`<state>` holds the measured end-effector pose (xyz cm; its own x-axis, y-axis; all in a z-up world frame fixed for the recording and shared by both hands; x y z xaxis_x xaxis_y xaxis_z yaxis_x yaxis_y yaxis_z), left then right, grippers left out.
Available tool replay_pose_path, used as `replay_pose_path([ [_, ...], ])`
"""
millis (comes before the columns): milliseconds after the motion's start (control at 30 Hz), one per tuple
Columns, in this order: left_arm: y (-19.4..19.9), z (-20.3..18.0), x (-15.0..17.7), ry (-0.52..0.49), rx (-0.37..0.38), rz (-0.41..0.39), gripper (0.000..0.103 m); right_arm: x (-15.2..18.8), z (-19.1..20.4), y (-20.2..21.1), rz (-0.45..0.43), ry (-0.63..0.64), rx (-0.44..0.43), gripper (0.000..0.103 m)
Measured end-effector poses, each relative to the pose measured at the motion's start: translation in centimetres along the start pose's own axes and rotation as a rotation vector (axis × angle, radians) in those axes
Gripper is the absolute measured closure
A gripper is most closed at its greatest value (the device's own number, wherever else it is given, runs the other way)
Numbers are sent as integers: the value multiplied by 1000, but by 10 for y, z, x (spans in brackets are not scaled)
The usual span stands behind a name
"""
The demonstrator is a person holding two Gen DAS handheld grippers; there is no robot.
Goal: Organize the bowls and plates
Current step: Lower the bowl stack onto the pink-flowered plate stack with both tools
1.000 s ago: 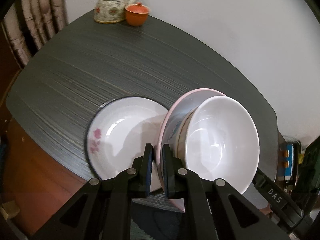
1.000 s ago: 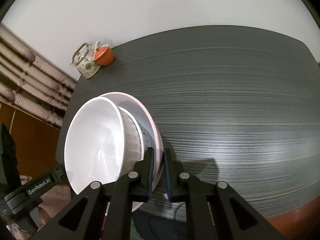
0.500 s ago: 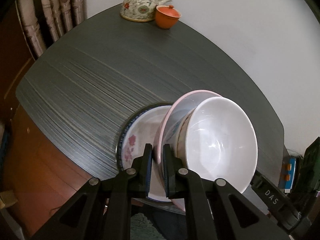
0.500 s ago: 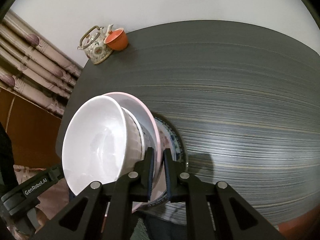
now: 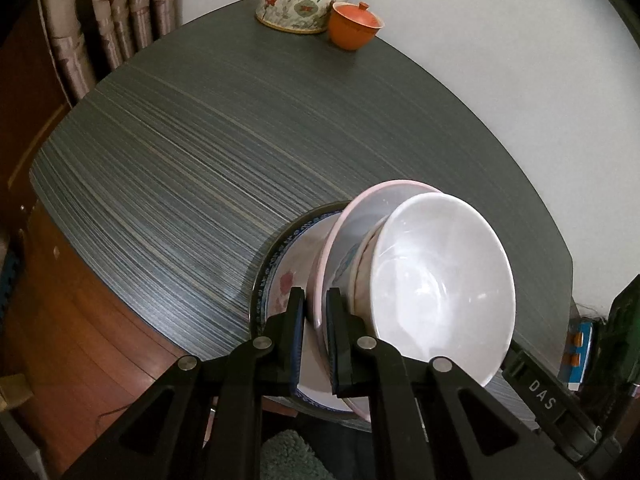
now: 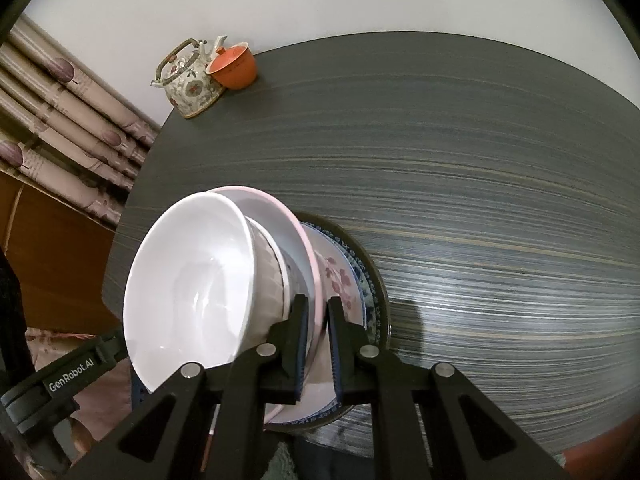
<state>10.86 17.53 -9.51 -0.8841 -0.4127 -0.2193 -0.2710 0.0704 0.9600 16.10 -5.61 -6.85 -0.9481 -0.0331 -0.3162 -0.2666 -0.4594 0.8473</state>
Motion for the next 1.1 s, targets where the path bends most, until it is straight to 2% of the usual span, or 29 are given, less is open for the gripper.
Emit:
replay_pose_path([
  [533,-7,6,0,14,12,2,97,7,-2,3,-1,-13,-22,90],
  [600,-6,7,1,12,6,1,95,8,-2,4,3,-12,-22,90],
  [667,-5,9,1,13,-3,-1,88,10,-3,5,9,-14,-15,89],
  [767,-3,13,3,18,-20,-3,77,12,-6,6,10,-11,5,81],
  [833,2,15,5,18,-7,-8,75,13,-8,8,9,-12,14,72],
  [967,14,18,9,8,-9,-33,68,17,-11,15,6,-12,-1,67],
  [1100,25,21,14,3,-20,-60,65,20,-12,29,-19,1,0,56],
])
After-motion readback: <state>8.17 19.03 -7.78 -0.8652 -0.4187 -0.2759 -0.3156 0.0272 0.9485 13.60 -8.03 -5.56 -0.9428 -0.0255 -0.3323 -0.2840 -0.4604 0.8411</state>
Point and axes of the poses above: each gripper's, at about its wrist camera, not at the fingertips, and y roughly against the way its jaws point, z to its left, x to its underside, the point moved 7 cm from there along -y, roughly the way its jaws point, and after that the axes turned 9 degrees about -x, right-handed, at the moved point
